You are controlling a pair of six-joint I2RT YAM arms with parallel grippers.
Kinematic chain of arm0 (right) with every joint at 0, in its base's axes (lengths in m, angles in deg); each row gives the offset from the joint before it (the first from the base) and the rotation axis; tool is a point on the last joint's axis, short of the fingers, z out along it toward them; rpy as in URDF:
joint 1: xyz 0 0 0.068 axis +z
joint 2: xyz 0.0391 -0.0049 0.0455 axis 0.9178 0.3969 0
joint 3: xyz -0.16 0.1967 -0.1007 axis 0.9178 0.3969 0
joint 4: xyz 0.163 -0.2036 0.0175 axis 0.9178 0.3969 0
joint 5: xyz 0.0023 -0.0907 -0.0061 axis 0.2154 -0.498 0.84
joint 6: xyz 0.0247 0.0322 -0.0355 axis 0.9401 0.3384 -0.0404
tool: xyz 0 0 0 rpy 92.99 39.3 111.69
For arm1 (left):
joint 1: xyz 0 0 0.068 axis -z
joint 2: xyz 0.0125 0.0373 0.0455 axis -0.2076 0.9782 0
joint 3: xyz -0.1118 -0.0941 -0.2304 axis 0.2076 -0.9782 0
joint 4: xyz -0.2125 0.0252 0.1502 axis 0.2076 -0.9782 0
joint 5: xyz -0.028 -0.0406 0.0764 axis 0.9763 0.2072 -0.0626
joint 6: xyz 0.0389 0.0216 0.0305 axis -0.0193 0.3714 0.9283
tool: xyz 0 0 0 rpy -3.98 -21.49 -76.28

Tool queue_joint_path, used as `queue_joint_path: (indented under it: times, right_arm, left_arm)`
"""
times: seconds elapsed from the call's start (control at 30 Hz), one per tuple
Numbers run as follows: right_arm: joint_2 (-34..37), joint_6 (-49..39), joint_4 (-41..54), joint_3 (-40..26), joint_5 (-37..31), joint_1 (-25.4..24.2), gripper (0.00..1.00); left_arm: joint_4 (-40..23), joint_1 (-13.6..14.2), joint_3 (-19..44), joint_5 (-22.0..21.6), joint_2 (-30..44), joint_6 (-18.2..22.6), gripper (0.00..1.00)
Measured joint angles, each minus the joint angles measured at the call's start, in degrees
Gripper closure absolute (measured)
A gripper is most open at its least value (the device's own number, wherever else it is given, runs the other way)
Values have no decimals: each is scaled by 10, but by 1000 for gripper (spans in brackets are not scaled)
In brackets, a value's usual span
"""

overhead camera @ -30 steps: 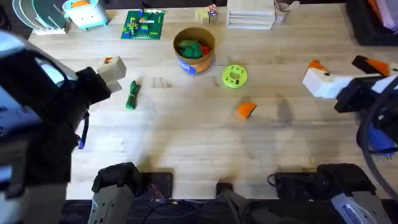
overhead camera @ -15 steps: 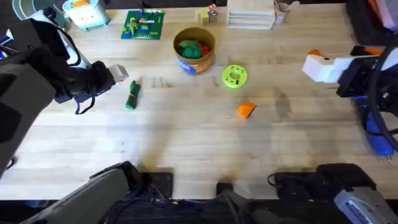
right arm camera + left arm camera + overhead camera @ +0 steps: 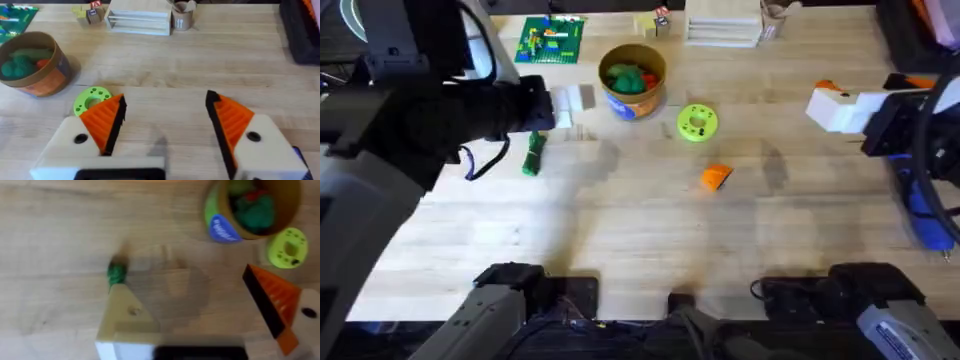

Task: Pick up the gripper from the table and insert it into the empty holder that is missing its gripper. Then pick up a screw, insert it into the mounting hole, and use the screwdriver to tighten it. Finally, clean up the table by picking up the vegetable and placing it into the bucket.

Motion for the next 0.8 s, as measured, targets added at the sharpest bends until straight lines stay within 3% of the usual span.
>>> queue_joint_path:
  times: [0.2,0.37,0.53,0.67,0.8]
  right_arm:
    - [0,0,0,0,0,0,10]
    - [0,0,0,0,0,0,11]
    - [0,0,0,0,0,0,10]
    - [0,0,0,0,0,0,11]
    - [0,0,0,0,0,0,10]
  left_arm:
    - [76,192,16,3,-81,1,6]
    - [119,304,18,5,-104,3,7]
    - [106,352,18,5,-104,4,8]
    - [57,355,18,13,-104,-7,8]
    - [61,355,18,16,-104,-17,7]
